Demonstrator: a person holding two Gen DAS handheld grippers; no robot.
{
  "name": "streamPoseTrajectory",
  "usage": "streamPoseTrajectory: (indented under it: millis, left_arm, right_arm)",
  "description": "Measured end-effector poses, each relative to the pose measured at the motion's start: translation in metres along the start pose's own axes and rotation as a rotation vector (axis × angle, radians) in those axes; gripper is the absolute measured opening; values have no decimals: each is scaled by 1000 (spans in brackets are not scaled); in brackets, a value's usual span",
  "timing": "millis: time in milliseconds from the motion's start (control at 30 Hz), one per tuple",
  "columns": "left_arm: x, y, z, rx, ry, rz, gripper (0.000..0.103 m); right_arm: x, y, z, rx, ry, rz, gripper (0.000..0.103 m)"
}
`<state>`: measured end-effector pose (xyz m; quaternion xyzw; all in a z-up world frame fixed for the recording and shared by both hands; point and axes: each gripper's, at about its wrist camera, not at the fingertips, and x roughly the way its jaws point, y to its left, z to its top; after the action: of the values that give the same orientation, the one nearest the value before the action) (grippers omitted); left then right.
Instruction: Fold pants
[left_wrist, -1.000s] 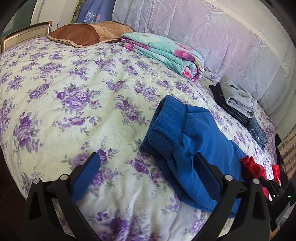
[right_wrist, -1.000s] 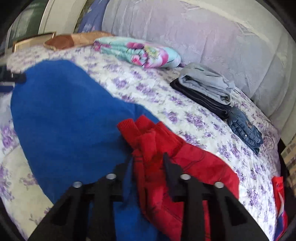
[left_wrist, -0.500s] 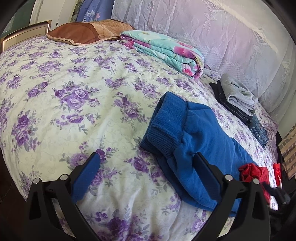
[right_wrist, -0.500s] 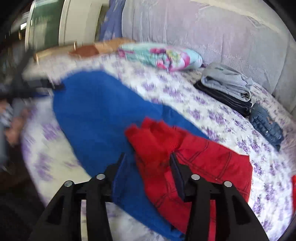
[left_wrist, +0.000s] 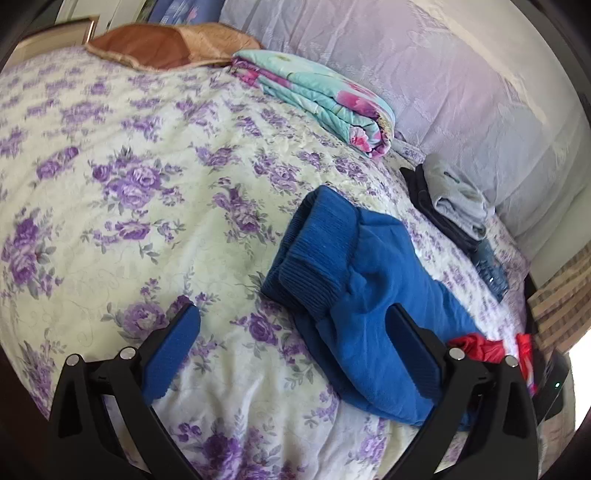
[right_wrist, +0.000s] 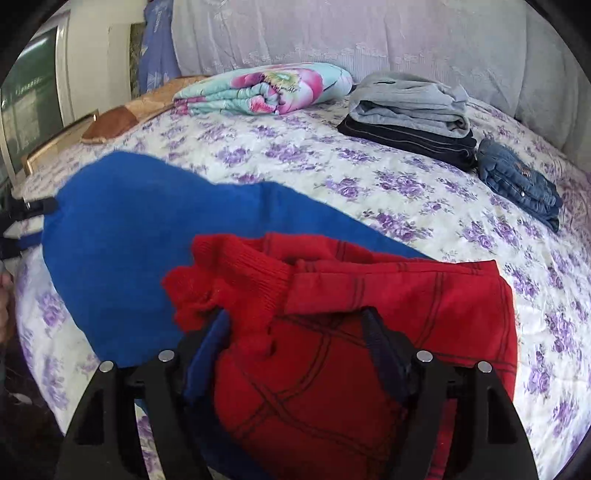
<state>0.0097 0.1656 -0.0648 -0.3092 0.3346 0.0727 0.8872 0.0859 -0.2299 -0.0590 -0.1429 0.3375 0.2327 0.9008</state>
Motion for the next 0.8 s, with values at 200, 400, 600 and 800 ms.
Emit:
streamPoseTrajectory:
  millis: [200,400,600,800]
  left_arm:
    - [11,0,9,-39,23,-36,98]
    - [21,-7,11,-64,51,-79,98]
    - [27,-15,10,-76,65,-109,98]
    - [33,-10,9,-94,53,-140,76]
  right_arm:
    - [-12,2,-11,15,-65,5,88]
    - [-4,-6,-14,75,-25,54,91]
    - [-4,-6,-15,74,-25,55,91]
    - [-3,-6,-16,78,-22,58,92]
